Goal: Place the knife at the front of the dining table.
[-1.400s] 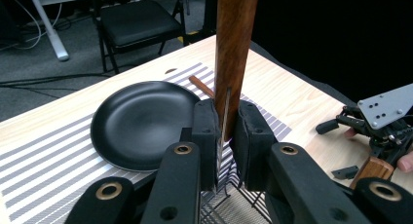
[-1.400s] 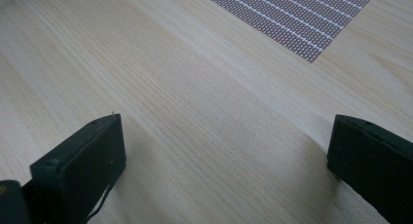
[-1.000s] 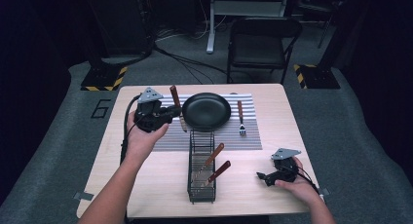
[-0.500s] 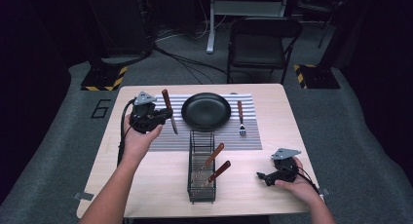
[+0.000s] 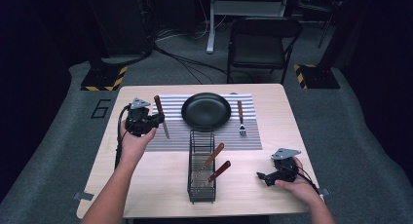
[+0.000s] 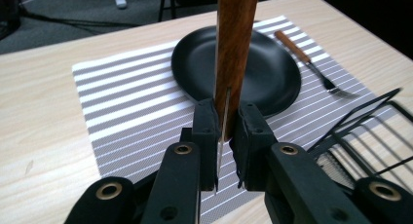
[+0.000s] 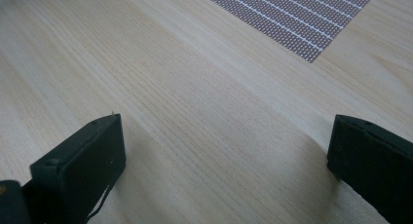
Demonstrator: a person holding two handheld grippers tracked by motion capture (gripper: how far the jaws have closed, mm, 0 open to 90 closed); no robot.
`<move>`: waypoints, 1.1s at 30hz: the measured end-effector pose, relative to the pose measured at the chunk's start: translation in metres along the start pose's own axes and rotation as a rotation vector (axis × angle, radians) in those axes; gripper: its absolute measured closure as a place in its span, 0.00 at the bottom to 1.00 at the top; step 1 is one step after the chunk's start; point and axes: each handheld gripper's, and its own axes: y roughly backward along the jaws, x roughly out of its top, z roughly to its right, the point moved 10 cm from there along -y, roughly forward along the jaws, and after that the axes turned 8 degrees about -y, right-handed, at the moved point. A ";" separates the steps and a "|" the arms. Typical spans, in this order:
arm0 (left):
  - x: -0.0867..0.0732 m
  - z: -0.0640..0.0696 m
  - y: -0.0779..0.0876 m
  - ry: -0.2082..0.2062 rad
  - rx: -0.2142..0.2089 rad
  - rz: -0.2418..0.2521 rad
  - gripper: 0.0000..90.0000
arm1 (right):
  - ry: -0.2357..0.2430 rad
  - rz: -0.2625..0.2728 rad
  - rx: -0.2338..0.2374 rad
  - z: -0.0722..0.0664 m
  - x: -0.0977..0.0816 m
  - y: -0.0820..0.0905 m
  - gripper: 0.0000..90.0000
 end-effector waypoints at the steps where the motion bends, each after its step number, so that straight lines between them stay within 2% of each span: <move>1: -0.002 -0.002 -0.001 0.001 0.003 -0.005 0.89 | -0.001 0.000 0.000 0.000 0.000 0.000 0.00; 11: -0.018 -0.017 -0.015 0.027 0.036 -0.052 0.89 | -0.001 0.000 0.000 0.000 0.000 0.000 0.00; 14: -0.020 -0.020 -0.020 0.024 0.043 -0.067 0.89 | -0.001 0.000 0.000 0.000 0.000 0.000 0.00; 20: -0.027 -0.025 -0.032 0.051 0.057 -0.079 0.89 | 0.000 0.000 0.000 0.000 0.000 0.000 0.00; 24: -0.031 -0.027 -0.039 0.046 0.061 -0.103 0.89 | 0.000 0.000 0.000 0.000 0.000 0.000 0.00; 27: -0.030 -0.028 -0.043 0.061 0.063 -0.086 0.89 | 0.000 -0.001 0.000 0.000 0.000 0.000 0.00; 32: -0.028 -0.030 -0.048 0.058 0.062 -0.090 0.89 | 0.000 0.000 0.000 0.000 0.000 0.000 0.00; 33: -0.028 -0.031 -0.050 0.068 0.062 -0.085 0.89 | 0.000 0.000 0.000 0.000 0.000 0.000 0.00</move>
